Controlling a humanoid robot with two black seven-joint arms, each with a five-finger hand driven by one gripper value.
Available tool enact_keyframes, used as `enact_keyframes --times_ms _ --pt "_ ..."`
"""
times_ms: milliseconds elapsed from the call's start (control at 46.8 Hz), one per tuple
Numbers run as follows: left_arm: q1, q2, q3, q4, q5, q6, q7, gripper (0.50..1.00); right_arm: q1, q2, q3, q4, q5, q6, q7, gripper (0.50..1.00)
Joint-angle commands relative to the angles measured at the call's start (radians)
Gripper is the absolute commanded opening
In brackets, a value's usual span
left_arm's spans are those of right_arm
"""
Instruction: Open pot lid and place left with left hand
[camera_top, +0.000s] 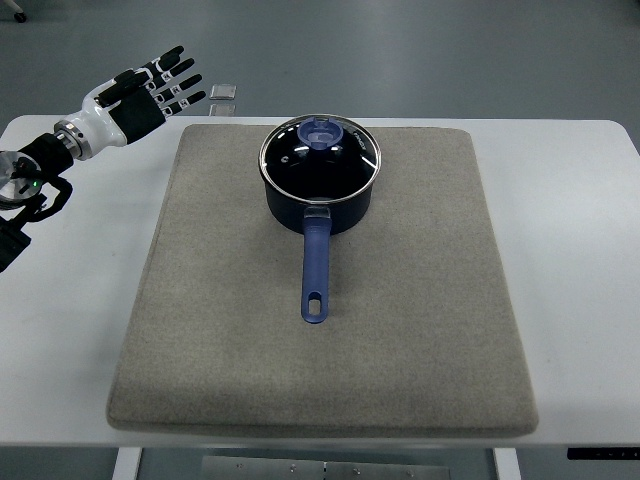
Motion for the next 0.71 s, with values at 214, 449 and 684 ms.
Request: enact_keyframes --times_ms 214,449,684 --pt "-0.001 0.001 0.002 0.003 0.000 0.000 0.000 0.994 0.000 0.000 0.000 0.000 0.000 0.000 0.000 0.917" --pt "-0.012 -0.002 -0.005 0.029 -0.002 0.001 -0.003 0.994 0.000 0.000 0.000 0.000 0.000 0.000 0.000 0.917" --pt "-0.018 -0.015 -0.002 0.044 0.005 -0.009 -0.015 0.994 0.000 0.000 0.000 0.000 0.000 0.000 0.000 0.917"
